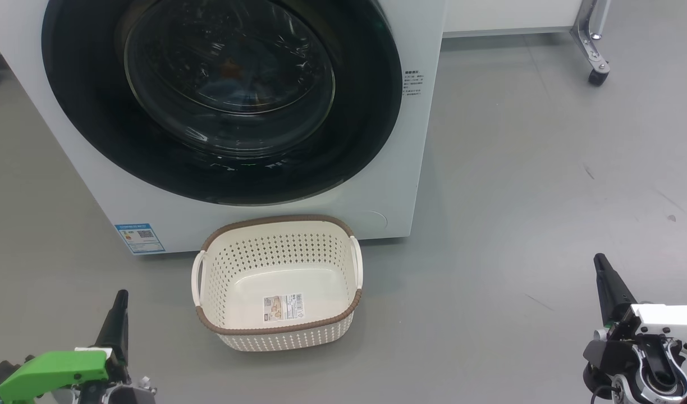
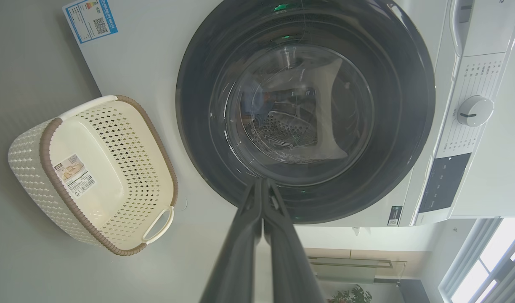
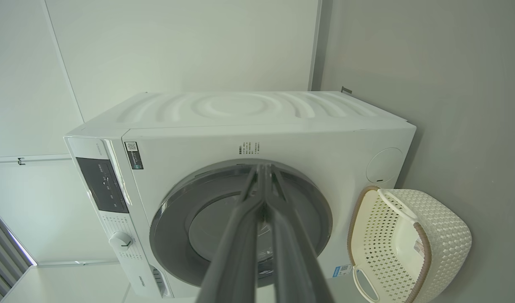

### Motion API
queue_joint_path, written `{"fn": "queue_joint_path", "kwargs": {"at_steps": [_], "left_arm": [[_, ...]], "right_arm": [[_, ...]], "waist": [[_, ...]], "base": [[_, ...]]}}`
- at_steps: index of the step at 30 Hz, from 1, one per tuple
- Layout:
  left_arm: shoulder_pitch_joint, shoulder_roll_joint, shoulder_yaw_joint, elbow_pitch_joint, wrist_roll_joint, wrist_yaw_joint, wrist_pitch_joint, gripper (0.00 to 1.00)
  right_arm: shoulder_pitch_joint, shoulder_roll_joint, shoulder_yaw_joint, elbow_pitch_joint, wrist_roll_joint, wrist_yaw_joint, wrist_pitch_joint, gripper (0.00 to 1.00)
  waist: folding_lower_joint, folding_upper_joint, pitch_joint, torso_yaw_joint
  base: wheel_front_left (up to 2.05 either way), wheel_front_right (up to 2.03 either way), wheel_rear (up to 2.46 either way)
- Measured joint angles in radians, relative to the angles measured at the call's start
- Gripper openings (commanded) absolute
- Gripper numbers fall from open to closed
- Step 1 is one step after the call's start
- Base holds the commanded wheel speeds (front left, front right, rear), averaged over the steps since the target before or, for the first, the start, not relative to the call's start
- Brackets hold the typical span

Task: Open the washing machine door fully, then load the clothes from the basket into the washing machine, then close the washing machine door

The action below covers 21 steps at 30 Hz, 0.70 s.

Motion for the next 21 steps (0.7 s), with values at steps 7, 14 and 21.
{"fn": "queue_joint_path", "kwargs": {"at_steps": [7, 14, 21], "left_arm": [[-0.001, 0.000, 0.000, 0.001, 0.000, 0.000, 0.001, 0.00], [-0.002, 0.000, 0.001, 0.002, 0.000, 0.000, 0.001, 0.00], [-0.003, 0.000, 0.001, 0.002, 0.000, 0.000, 0.001, 0.00]], "right_arm": [[0.000, 0.000, 0.000, -0.002, 0.000, 0.000, 0.000, 0.00], [0.000, 0.000, 0.001, -0.003, 0.000, 0.000, 0.000, 0.00], [0.000, 0.000, 0.002, -0.004, 0.000, 0.000, 0.000, 0.00]], "waist": [[0.0000, 0.0000, 0.000, 0.000], [0.0000, 0.0000, 0.000, 0.000], [0.0000, 0.0000, 0.000, 0.000]], "base": [[0.00, 0.00, 0.00], [0.00, 0.00, 0.00], [0.00, 0.00, 0.00]]}}
